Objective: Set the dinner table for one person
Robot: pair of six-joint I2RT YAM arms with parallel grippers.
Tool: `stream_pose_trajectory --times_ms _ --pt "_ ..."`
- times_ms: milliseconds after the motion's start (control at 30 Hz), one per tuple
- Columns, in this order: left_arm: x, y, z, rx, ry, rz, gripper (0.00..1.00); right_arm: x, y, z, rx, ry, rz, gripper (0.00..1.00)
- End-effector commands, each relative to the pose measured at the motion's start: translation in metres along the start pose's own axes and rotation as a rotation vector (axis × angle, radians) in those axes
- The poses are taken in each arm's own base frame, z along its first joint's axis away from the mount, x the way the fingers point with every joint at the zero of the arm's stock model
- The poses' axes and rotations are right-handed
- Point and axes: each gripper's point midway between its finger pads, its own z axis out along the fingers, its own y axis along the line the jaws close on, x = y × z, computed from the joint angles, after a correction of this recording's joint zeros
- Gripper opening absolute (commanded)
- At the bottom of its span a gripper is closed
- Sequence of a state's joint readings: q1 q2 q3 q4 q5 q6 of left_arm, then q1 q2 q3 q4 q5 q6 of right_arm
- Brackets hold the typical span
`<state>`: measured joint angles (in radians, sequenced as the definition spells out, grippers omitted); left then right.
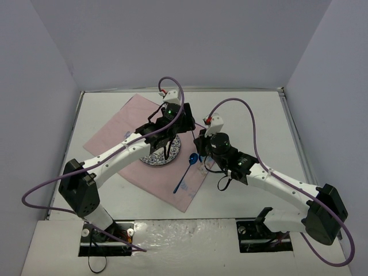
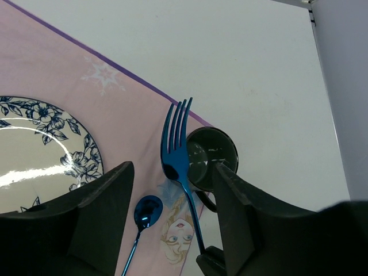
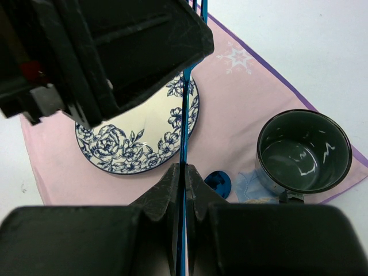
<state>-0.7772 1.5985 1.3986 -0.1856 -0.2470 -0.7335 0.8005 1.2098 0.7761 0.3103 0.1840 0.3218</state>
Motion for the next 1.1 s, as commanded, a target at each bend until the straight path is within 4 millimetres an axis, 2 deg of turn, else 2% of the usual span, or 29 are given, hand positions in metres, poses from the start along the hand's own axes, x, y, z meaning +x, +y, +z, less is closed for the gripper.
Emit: stream_pose_trajectory --times_ms 0,167,300,333,933,1067 --pt "-0.042 -0.013 -0.008 0.047 -0.101 -0.003 0.49 -0.029 0.011 -0.001 -0.02 -0.107 0.035 0.0" --pt "-0.049 -0.024 -0.011 0.136 -0.128 0.015 0.47 -0.027 0.011 0.001 -0.021 -0.106 0.043 0.0" --pt "-0.047 -0.024 -0.011 0.17 -0.126 0.02 0.46 -0.025 0.011 0.001 -0.027 -0.106 0.05 0.0" --pt "-0.052 -0.026 -0.011 0.185 -0.14 0.013 0.45 -0.024 0.011 0.002 -0.027 -0.105 0.051 0.0" --pt "-0.05 -0.015 -0.008 0.204 -0.125 -0.006 0.29 -0.023 0.014 0.003 -0.041 -0.103 0.065 0.0" --pt "-0.051 -0.013 -0.009 0.205 -0.126 -0.007 0.22 -0.022 0.015 0.004 -0.043 -0.101 0.061 0.0"
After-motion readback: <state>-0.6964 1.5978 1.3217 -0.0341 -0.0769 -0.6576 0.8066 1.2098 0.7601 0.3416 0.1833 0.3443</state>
